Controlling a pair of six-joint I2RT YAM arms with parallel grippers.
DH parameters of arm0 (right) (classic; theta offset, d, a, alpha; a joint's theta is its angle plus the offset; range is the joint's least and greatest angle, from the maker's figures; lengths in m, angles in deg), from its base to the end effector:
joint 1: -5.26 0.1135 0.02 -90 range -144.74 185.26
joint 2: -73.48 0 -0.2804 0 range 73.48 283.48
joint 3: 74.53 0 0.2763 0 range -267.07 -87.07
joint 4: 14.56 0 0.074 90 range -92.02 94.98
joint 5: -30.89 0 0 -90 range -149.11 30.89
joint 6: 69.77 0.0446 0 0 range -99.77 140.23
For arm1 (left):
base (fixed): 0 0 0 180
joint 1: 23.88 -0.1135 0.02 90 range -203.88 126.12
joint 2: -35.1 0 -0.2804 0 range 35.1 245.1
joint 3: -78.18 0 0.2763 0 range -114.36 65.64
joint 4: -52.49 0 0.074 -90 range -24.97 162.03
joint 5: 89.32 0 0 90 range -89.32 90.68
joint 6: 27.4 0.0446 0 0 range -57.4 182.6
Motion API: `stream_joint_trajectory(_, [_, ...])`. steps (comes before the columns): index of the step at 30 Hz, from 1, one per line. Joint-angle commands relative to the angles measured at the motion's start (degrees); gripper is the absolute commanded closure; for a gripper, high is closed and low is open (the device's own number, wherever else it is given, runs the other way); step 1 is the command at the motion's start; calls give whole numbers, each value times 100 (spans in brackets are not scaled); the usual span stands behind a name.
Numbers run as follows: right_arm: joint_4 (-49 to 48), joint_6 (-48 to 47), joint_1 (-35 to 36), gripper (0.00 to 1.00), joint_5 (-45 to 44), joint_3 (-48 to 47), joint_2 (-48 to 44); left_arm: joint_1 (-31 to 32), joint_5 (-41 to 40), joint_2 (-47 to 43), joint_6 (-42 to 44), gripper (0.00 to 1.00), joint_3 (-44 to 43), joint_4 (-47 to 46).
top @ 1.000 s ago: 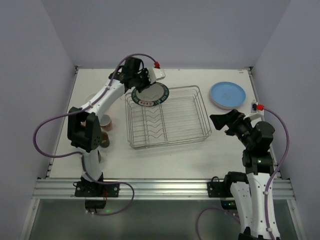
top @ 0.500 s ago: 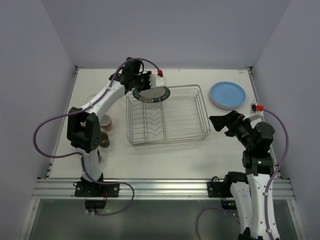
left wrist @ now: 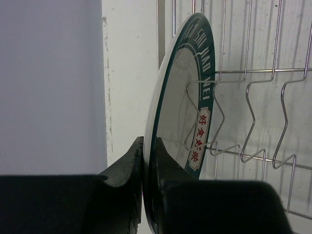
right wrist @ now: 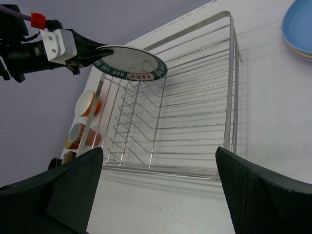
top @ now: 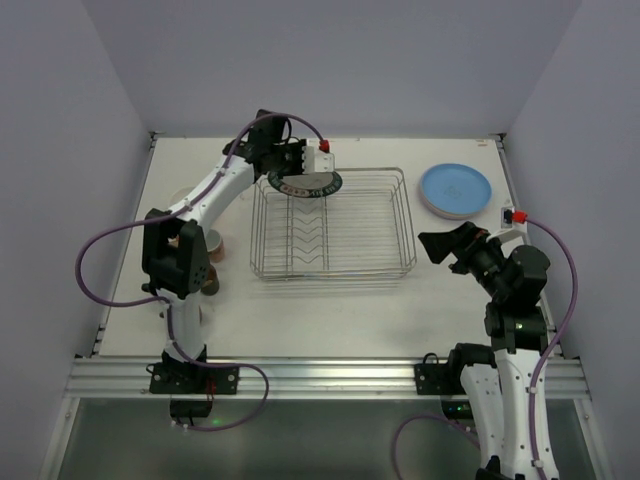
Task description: Unload the mixed dishes from the dish rack
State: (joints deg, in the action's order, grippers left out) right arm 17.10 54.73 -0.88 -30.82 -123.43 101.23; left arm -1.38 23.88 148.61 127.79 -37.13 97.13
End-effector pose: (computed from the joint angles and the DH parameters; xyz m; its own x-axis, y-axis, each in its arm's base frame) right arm 0.1424 0.0059 0.3231 -0.3585 0.5402 -0.7613 -0.2015 0.7516 0.6281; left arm 0.4481 -0.2046 0.3011 0.2979 0.7796 -0.5508 0.8298 0.0737 0.5532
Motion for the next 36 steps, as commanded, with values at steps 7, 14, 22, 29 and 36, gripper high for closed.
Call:
stream_joint_trajectory(7, [-154, 48, -11, 1, 264, -161, 108, -44, -79, -575, 20, 100, -87, -54])
stream_joint_trajectory(14, [-154, 109, -11, 1, 326, -161, 64, 44, -202, -1103, -164, 100, 510, -853])
stream_joint_trajectory(22, [13, 57, -20, 1, 256, -310, 11, 307, -747, -1542, -401, 100, 608, -1302])
stream_joint_trajectory(29, [-126, 143, -11, 1, 299, -425, 195, 562, -791, -2263, -2464, 100, 160, -1697])
stream_joint_trajectory(36, [-1514, 899, -11, 1, 2072, -530, 802, 1098, -2017, -3290, -7240, 100, 985, -2692])
